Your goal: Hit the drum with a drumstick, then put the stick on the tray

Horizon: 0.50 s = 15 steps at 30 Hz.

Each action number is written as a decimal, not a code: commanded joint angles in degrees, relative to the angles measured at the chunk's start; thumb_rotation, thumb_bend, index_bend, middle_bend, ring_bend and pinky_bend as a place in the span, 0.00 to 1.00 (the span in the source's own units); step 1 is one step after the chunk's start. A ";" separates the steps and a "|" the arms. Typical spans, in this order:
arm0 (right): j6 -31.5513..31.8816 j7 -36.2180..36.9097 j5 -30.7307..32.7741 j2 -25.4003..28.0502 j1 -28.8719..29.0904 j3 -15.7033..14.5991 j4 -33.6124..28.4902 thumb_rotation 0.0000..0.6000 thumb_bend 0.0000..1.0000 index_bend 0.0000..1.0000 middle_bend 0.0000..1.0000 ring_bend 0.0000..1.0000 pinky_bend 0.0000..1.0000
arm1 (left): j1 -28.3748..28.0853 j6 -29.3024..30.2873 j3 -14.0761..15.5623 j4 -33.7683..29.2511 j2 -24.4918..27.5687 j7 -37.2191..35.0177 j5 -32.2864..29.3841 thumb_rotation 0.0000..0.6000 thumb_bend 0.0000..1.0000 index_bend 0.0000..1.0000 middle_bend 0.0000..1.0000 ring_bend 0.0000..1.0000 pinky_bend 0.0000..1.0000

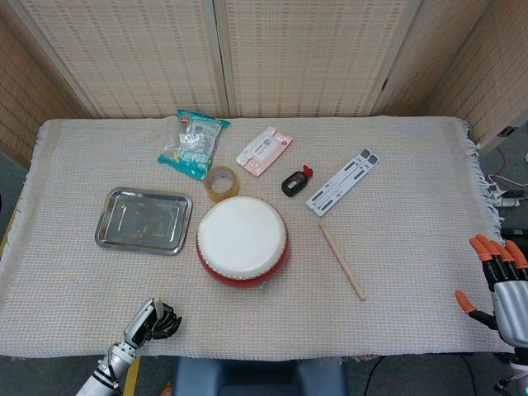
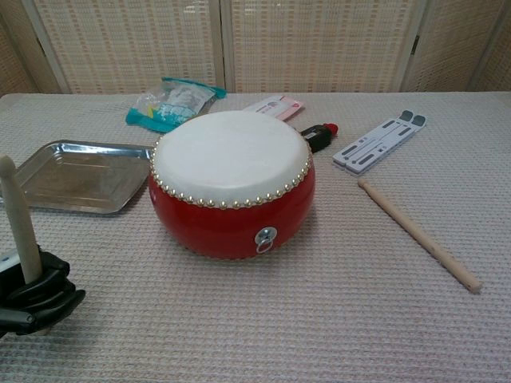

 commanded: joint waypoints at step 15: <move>0.58 0.80 -0.36 -0.08 -0.13 0.07 0.74 1.00 0.25 0.00 0.05 0.00 0.00 | -2.19 2.42 -3.10 -2.79 4.07 13.87 1.16 1.00 0.72 1.00 1.00 1.00 1.00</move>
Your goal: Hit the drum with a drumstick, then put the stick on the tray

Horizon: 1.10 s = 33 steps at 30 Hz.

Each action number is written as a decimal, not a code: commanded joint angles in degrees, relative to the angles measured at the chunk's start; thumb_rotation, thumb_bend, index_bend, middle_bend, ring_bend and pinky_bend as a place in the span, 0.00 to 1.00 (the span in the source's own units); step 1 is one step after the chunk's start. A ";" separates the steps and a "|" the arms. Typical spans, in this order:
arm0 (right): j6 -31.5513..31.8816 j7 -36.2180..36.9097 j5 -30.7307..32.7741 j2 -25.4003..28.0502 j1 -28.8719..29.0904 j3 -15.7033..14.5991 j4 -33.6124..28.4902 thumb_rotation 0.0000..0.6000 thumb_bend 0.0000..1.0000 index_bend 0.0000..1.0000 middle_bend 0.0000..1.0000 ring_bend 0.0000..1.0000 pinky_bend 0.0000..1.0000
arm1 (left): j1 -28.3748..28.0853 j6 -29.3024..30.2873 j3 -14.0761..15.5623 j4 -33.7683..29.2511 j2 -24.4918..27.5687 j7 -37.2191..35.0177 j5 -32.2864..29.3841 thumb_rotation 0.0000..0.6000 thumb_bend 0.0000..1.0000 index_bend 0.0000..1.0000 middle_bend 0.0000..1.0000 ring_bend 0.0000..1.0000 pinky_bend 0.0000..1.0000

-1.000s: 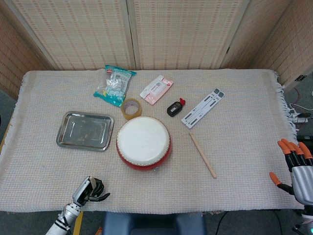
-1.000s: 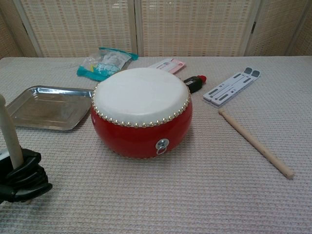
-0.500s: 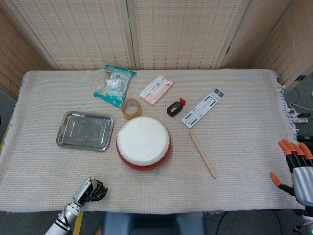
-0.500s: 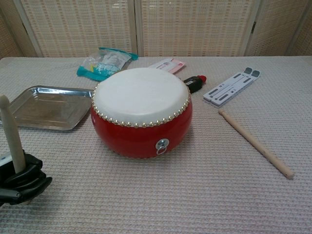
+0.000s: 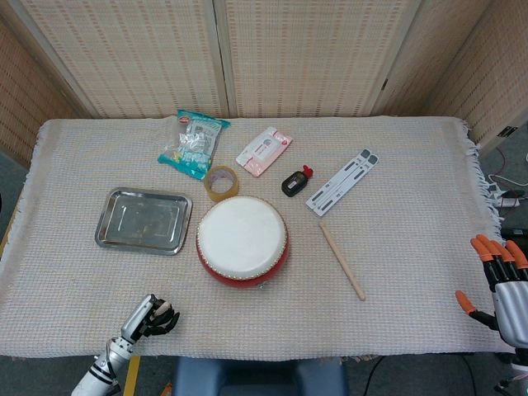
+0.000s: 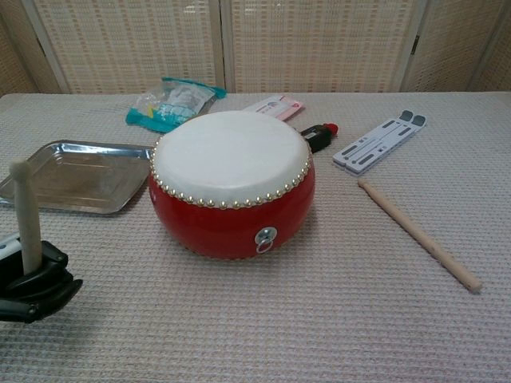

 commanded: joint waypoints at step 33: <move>0.79 2.17 -2.02 2.37 1.90 1.26 0.37 1.00 0.25 0.00 0.05 0.00 0.00 | -19.92 -21.27 -22.93 -21.13 13.59 91.08 -31.43 1.00 0.71 1.00 1.00 1.00 1.00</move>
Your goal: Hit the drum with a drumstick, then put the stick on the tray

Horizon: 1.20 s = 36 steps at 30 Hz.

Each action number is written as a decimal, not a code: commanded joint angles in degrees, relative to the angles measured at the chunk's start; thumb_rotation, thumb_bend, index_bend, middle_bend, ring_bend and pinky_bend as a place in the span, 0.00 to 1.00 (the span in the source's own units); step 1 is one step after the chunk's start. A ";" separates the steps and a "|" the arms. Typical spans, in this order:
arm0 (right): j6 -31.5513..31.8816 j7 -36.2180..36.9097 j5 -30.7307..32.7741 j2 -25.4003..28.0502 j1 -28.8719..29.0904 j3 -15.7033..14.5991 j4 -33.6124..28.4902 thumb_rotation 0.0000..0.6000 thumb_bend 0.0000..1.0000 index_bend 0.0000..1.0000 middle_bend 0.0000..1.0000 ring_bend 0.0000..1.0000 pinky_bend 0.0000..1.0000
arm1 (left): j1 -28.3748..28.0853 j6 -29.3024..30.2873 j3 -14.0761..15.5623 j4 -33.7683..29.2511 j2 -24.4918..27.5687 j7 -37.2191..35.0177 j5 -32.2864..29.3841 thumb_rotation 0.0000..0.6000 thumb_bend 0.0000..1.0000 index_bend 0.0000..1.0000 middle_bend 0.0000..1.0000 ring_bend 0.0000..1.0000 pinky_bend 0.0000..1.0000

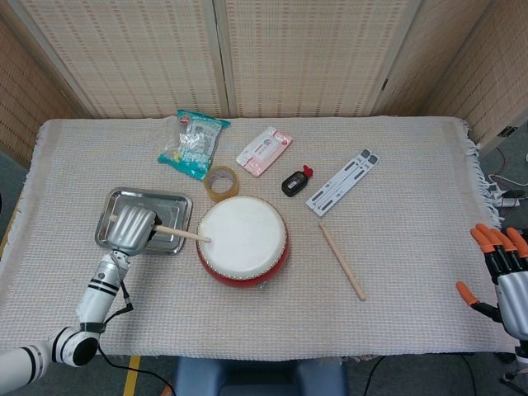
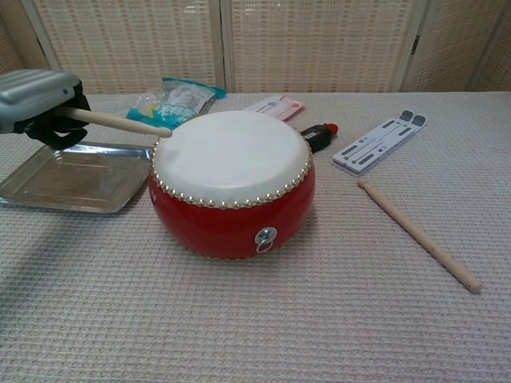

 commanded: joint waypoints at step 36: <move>0.09 2.12 0.91 -0.70 -0.19 -0.38 1.85 1.00 0.25 0.00 0.05 0.00 0.00 | -4.59 -0.13 -3.42 -8.21 -0.67 1.95 -12.93 1.00 0.69 1.00 1.00 1.00 1.00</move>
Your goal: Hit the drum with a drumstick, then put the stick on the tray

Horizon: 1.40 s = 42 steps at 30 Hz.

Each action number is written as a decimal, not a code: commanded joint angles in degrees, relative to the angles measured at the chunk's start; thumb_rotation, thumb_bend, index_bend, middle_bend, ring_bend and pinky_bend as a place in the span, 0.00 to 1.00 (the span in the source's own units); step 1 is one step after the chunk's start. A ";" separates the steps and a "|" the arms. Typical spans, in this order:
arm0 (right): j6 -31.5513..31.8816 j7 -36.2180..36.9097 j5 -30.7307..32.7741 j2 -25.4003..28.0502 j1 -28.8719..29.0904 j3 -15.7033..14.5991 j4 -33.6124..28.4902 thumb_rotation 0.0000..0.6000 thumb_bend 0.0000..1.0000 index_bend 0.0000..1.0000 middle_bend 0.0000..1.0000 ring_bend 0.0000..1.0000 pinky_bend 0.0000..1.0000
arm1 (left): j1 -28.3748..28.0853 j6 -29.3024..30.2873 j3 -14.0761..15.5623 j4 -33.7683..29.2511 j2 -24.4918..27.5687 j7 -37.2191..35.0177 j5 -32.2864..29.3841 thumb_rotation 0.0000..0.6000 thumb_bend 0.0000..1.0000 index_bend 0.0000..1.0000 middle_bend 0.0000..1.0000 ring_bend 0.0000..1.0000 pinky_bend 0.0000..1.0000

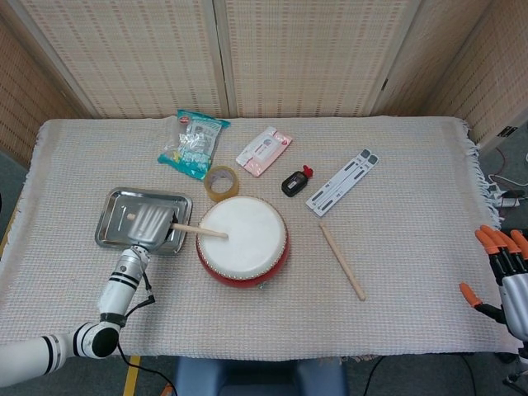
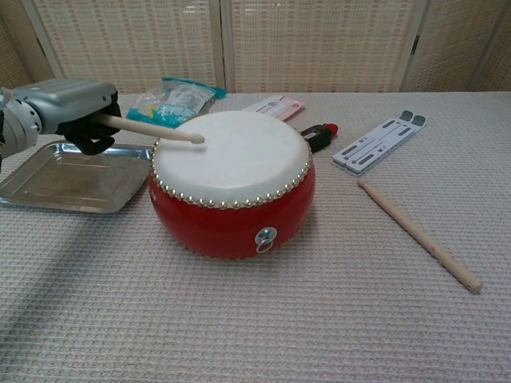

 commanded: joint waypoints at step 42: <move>-1.24 1.04 1.13 -0.61 0.55 0.14 1.19 1.00 0.25 0.00 0.05 0.00 0.00 | -0.50 4.43 -0.62 -1.94 -0.66 -7.97 3.11 1.00 0.68 1.00 1.00 1.00 1.00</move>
